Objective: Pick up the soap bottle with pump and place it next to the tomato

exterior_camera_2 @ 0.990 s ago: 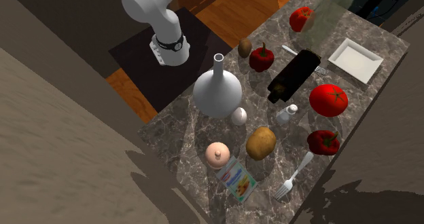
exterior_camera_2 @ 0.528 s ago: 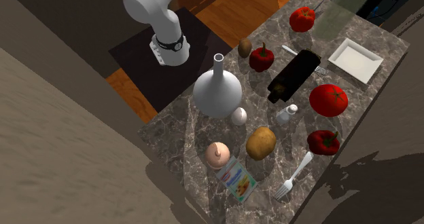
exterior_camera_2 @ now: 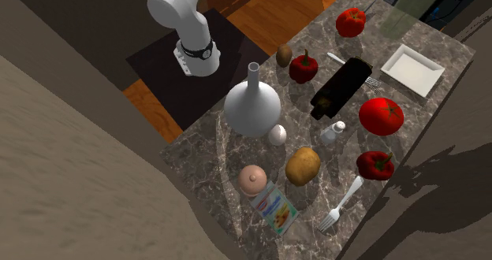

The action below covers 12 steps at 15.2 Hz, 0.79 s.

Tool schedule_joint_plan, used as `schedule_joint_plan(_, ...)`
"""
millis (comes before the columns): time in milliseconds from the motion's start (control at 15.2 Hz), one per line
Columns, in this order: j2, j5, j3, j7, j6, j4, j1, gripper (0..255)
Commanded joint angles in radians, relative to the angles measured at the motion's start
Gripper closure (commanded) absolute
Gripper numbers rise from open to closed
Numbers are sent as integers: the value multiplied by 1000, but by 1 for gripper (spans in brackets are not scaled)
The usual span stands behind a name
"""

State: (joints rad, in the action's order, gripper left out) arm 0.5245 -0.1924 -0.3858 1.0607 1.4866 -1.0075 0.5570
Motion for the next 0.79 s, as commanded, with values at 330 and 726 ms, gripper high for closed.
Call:
schedule_joint_plan(330,-21,7,-1,8,105,-126,-18,255)
schedule_joint_plan(726,-39,11,-1,12,196,-235,-34,255)
